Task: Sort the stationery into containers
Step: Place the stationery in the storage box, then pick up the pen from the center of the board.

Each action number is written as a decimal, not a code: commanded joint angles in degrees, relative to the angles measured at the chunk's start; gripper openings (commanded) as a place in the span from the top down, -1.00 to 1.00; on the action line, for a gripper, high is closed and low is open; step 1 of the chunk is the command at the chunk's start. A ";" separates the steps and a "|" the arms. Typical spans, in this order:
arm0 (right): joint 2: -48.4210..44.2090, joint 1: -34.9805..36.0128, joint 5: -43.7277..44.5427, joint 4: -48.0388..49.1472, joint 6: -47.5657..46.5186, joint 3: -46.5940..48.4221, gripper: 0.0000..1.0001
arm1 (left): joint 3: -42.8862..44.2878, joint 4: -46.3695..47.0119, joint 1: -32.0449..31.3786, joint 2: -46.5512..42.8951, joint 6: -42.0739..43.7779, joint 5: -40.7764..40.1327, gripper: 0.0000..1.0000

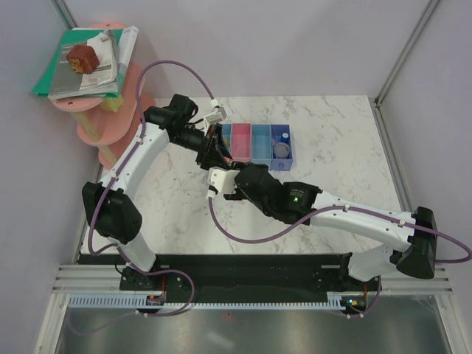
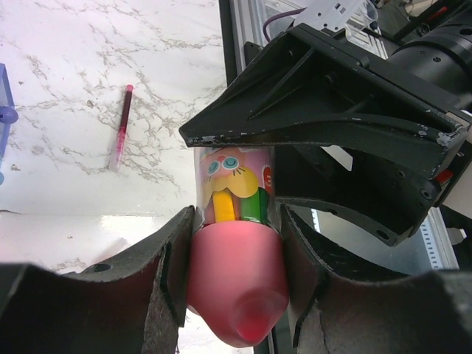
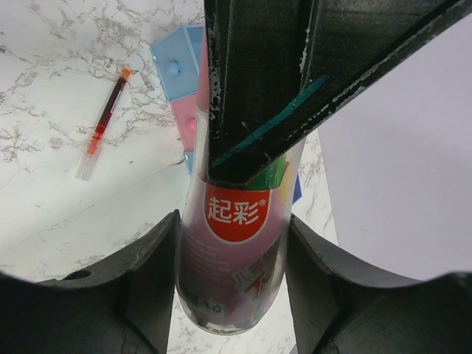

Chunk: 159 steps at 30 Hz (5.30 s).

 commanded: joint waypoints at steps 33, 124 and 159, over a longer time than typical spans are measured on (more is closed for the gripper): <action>-12.14 -8.60 2.88 -6.60 1.56 -4.57 -0.96 | 19.84 4.77 -0.16 7.88 3.63 -35.14 0.96; -11.52 -32.97 -1.17 -0.54 11.31 -15.82 -0.96 | 16.97 44.69 -11.94 28.81 52.42 -67.72 -0.42; -6.18 -35.78 -30.70 -16.62 -17.07 -21.28 -0.79 | -44.22 36.59 -15.28 -15.59 38.89 -52.68 -0.14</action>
